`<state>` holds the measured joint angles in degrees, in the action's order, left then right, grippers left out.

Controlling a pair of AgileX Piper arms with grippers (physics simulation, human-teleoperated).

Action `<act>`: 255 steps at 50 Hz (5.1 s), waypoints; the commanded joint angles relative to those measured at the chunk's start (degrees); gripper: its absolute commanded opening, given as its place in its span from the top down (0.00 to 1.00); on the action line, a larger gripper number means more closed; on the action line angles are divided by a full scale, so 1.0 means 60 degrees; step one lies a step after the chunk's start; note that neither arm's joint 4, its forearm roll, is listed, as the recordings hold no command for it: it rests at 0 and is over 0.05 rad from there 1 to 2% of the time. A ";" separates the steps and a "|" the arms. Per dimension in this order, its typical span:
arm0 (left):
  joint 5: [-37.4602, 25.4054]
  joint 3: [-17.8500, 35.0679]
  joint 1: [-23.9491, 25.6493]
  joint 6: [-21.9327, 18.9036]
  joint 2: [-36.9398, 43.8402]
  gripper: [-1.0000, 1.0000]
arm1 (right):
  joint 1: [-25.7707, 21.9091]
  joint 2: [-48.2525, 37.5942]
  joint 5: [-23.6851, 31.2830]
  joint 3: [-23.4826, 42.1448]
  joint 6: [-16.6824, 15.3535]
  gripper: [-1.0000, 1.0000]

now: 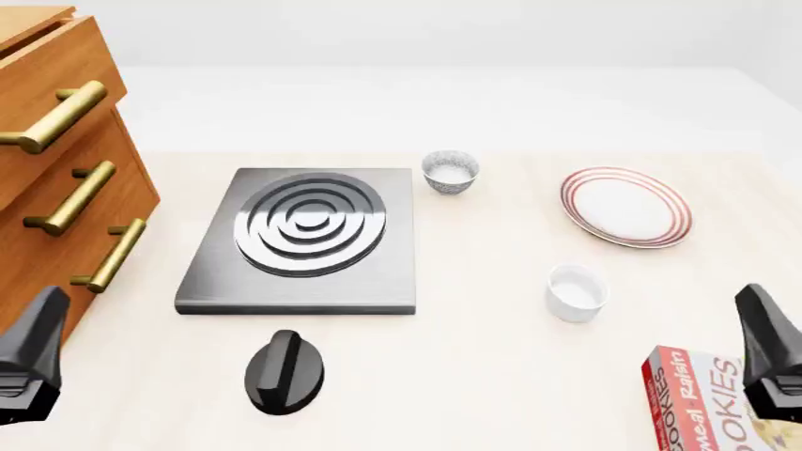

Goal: Pick the akita bowl next to the cookies box and place it on the plate.

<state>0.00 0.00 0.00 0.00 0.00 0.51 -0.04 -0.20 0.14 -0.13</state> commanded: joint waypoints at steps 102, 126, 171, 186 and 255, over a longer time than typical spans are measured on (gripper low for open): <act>-0.0003 0.0048 -0.0003 -0.0001 0.0060 0.00 | 0.5127 -0.6185 0.1702 0.5478 -0.0861 0.00; -0.0003 0.0048 -0.0002 -0.0001 0.0060 0.00 | 0.6618 -1.0355 0.3129 0.8878 -0.0608 0.00; -0.0003 0.0048 -0.0002 -0.0001 0.0060 0.00 | 0.9077 -1.5389 0.7768 1.5846 0.0355 0.00; -0.0003 0.0048 -0.0003 -0.0001 0.0060 0.00 | 0.9620 -1.6924 0.8976 1.7260 0.0418 0.00; -0.0004 0.0048 -0.0002 0.0000 0.0061 0.00 | 0.8284 -1.9998 0.8899 1.8702 0.0620 0.00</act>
<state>-0.02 0.29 -0.01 0.00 0.37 52.49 -118.24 59.88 117.05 3.25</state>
